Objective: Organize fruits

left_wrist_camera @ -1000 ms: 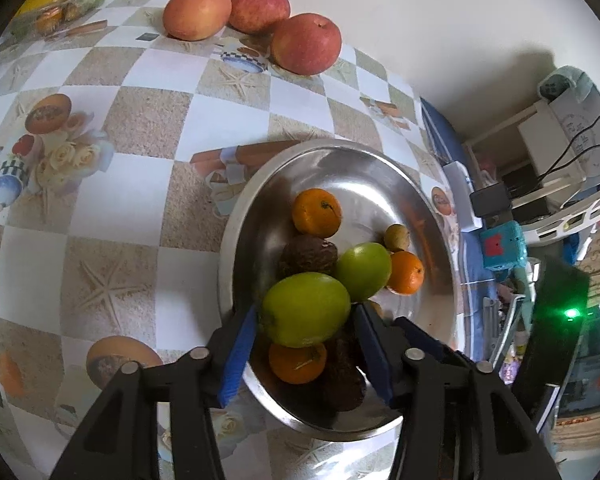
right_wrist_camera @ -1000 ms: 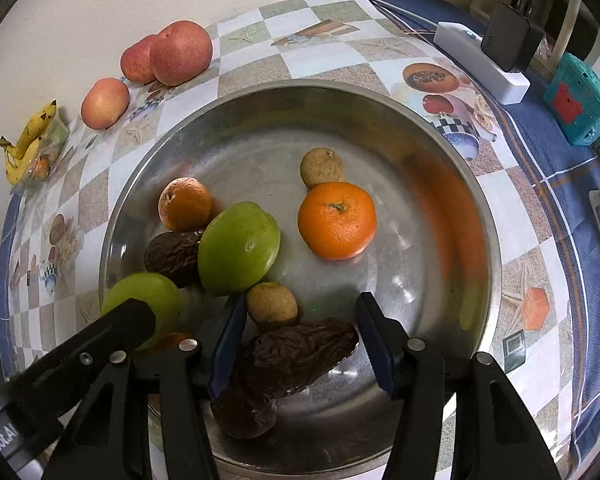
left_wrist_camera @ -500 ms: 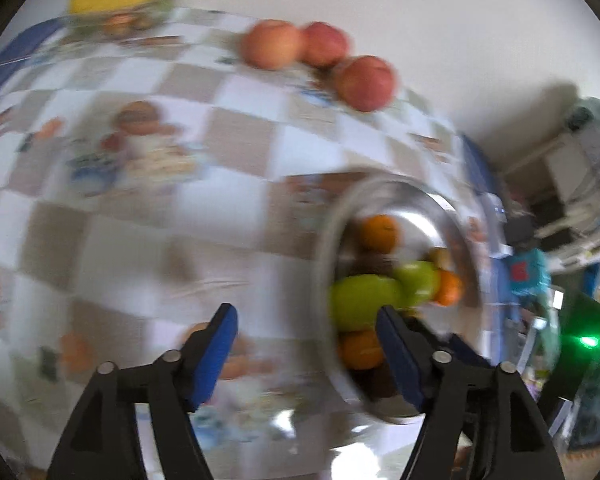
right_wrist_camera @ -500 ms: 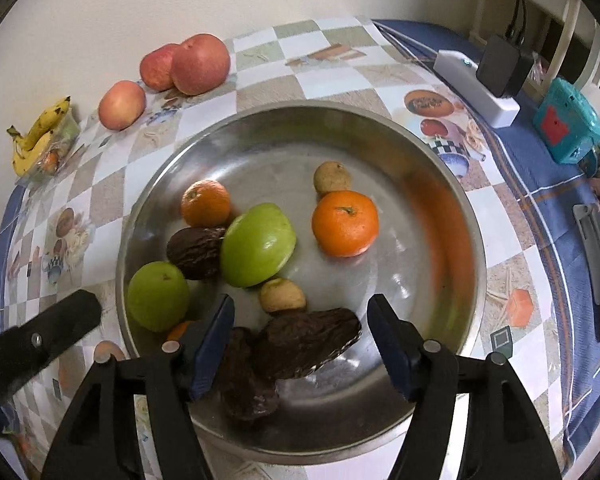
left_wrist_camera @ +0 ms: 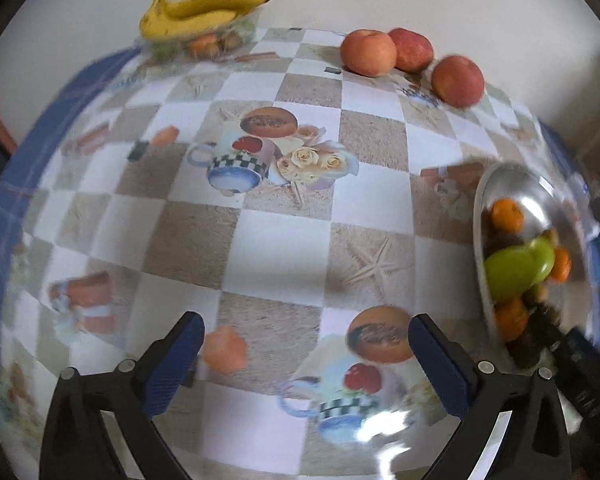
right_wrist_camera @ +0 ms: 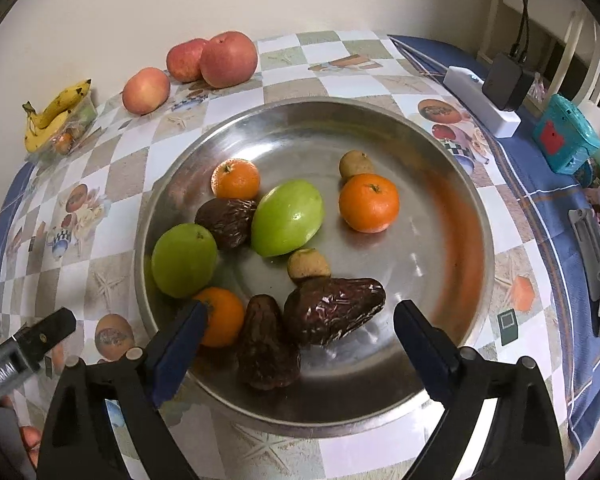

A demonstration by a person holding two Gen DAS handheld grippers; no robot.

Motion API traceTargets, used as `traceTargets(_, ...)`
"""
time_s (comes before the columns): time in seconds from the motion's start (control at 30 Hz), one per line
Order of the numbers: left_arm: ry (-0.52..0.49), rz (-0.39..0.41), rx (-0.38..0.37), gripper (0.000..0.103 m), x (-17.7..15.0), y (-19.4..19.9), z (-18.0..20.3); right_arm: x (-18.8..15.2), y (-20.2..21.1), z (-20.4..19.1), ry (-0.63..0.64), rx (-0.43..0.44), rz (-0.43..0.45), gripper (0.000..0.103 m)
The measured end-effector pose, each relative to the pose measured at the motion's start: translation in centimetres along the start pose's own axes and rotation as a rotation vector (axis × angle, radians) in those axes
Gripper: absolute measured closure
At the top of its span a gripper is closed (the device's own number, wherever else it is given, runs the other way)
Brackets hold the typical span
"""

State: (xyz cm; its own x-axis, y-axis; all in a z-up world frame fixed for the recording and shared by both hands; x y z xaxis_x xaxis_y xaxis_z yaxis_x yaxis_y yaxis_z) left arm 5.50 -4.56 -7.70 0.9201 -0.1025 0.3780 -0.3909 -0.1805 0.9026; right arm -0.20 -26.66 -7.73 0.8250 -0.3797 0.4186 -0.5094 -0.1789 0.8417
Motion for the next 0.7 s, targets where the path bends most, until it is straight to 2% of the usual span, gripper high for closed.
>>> traceTargets(0.1, -0.044, 0.020, 0.075, 0.000, -0.2, 0.6, -0.3, -0.2, 0.7, -0.2, -0.005, 0.006, 0.012, 0.009)
traceTargets(0.27, -0.028, 0.025, 0.083, 0.000, -0.8, 1.3, -0.9, -0.8, 1.5, -0.5, -0.009, 0.014, 0.016, 0.009)
traceTargets(0.6, -0.073, 0.035, 0.192, 0.000, -1.8, 1.9, -1.3, -1.7, 3.2, -1.3, 0.013, 0.016, 0.043, 0.009)
traceTargets(0.7, -0.074, 0.049, 0.174, 0.000, -1.8, 2.3, -1.3, -1.8, 3.6, -1.4, 0.015, 0.016, 0.053, 0.009)
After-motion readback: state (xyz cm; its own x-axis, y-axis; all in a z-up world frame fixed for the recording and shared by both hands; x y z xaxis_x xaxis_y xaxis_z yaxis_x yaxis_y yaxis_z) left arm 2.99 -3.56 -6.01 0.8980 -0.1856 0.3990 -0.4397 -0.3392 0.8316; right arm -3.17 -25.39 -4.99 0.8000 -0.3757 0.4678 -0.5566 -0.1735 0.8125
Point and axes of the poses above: each gripper's, at about its wrist camera, not at the fingertips, and y roughly against the way its jaws point, z to its right, x to its top, the point moved 6 cm from there along -y, roughly the way its jaws point, and after that the axes turned 15 degrees about x, right-handed, at the moved point
